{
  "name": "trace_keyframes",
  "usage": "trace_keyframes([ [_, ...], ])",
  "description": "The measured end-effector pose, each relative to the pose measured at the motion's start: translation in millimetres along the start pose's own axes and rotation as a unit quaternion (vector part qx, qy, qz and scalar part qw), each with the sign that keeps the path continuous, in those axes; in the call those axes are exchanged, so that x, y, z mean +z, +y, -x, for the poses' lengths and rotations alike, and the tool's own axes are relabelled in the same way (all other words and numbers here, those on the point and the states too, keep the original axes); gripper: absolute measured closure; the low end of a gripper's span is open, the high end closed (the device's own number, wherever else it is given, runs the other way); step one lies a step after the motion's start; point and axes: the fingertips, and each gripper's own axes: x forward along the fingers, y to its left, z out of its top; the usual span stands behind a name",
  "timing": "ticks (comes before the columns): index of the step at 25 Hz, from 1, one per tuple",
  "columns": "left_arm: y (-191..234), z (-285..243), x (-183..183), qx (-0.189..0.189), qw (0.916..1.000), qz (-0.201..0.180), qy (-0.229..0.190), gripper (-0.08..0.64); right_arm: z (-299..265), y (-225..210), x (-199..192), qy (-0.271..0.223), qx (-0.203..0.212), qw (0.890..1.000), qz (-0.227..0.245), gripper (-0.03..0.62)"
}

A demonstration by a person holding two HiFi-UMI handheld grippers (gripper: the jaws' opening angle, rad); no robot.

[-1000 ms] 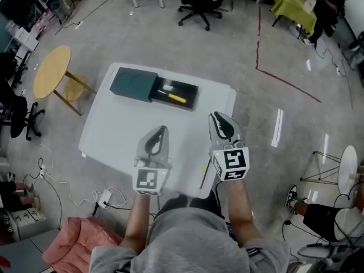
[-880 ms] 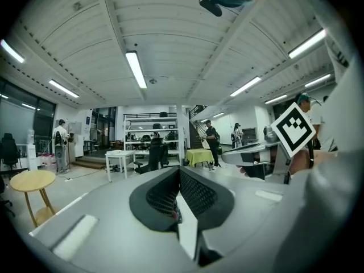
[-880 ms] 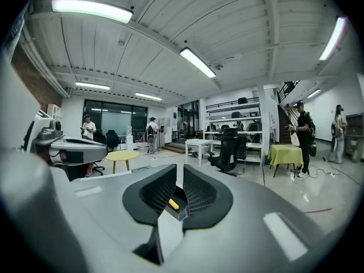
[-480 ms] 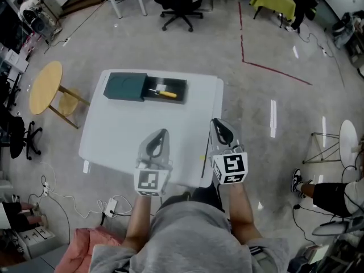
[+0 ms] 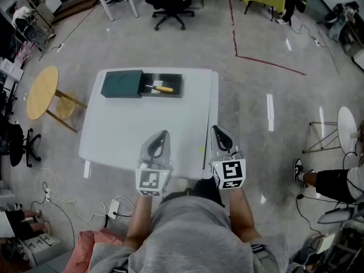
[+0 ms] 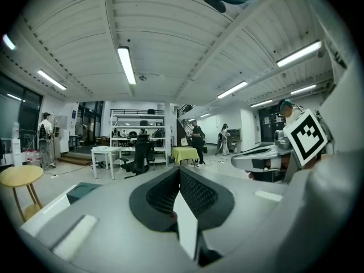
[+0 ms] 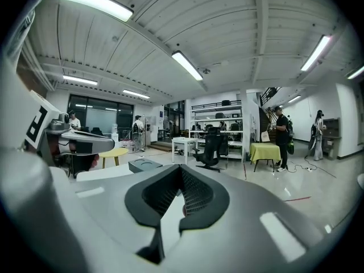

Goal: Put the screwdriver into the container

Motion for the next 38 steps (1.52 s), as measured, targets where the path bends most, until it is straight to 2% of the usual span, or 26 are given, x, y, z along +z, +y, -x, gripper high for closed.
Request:
trace_keyframes([
  [8, -10, 10, -18, -0.01, 0.9998, 0.009, 0.016, 0.549, 20, 5, -30, 0.023, -0.01, 1.0, -0.006, 0.589],
  [38, -6, 6, -18, 0.002, 0.9998, 0.015, 0.016, 0.548, 14, 14, -28, 0.03, 0.017, 0.999, 0.011, 0.589],
])
